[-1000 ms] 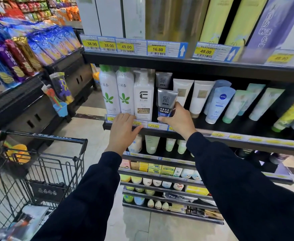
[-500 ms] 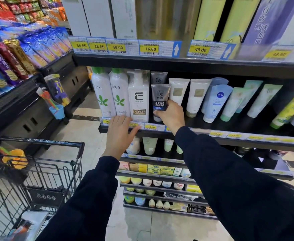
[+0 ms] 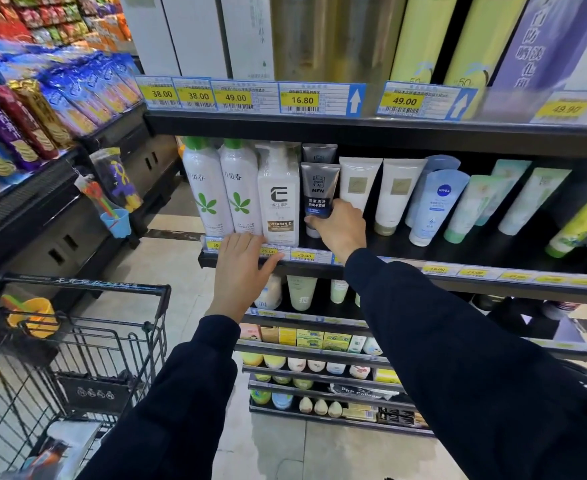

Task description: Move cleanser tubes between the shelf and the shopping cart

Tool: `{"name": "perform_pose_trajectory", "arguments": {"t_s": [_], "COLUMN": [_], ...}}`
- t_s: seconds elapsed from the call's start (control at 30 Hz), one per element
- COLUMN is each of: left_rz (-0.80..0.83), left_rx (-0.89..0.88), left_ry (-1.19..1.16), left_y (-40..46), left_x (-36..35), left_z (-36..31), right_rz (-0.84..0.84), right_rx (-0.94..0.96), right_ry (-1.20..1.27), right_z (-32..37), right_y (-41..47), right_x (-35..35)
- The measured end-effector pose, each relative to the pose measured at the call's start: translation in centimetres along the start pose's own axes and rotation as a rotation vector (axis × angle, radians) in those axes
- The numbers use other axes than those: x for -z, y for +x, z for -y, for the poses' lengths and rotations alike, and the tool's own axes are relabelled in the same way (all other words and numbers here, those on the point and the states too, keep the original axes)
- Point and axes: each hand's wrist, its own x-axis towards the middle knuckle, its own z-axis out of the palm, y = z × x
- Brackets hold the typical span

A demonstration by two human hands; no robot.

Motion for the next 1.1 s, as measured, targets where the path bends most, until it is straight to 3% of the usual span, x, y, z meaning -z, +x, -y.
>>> {"name": "perform_pose_trajectory", "arguments": {"t_s": [0.27, 0.43, 0.63, 0.83, 1.0, 1.1], "left_rz": [-0.003, -0.012, -0.013, 0.064, 0.102, 0.112], "left_rx": [-0.001, -0.037, 0.092, 0.31, 0.507, 0.631], "left_ry": [-0.04, -0.139, 0.018, 0.158, 0.205, 0.248], "left_y": [-0.6, -4.1, -12.0, -21.3, -29.6, -34.6], "left_x": [1.1, 3.1, 6.4, 10.2, 14.6, 17.0], "left_z": [-0.5, -0.8, -1.8, -3.1, -4.1, -4.3], "right_rz": [0.037, 0.022, -0.019, 0.168, 0.425, 0.52], "right_rx": [0.052, 0.322, 0.592, 0.633, 0.632, 0.738], "right_ry": [-0.174, -0.326, -0.494, -0.438, -0.361, -0.277], "right_z": [-0.6, -3.5, -8.5, -10.8, -11.1, -9.7], "right_y": [-2.7, -8.8, -15.5, -20.7, -25.6, -28.2], "right_x": [2.5, 3.8, 3.1, 1.7, -1.9, -4.3]}}
